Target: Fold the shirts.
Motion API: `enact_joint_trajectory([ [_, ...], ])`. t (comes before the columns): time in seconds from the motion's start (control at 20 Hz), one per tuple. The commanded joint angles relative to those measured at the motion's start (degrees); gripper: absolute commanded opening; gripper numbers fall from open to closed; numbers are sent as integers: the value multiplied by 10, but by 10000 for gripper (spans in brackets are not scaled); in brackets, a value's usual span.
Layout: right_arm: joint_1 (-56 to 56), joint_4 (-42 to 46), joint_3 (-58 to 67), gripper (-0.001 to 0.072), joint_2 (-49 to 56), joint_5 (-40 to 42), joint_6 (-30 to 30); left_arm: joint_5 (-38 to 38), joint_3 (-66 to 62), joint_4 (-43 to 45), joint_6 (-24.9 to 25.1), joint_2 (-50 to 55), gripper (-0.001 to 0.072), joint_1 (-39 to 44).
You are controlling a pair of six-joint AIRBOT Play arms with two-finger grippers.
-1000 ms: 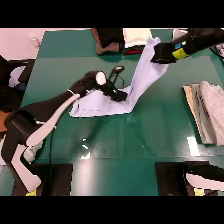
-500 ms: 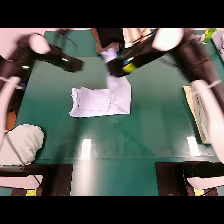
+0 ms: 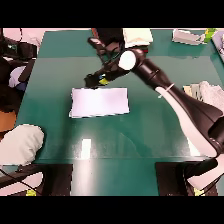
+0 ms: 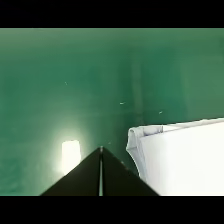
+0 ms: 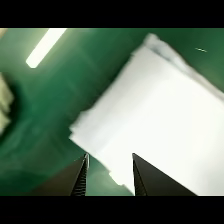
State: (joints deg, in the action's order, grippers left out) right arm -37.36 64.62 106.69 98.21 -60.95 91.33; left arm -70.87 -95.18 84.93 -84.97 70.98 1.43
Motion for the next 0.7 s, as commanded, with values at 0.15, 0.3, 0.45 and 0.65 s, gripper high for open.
enact_joint_trajectory([
  [0.15,121,119,-128,338,-68,-110,102,24,0,0,0,-5,26,71],
  [0.3,156,97,-196,578,-67,-104,122,40,0,0,0,-5,26,97],
  [0.45,159,53,-229,602,-40,-95,140,38,0,0,1,-5,26,102],
  [0.65,136,38,-231,599,5,-53,185,24,0,0,0,-5,26,103],
])
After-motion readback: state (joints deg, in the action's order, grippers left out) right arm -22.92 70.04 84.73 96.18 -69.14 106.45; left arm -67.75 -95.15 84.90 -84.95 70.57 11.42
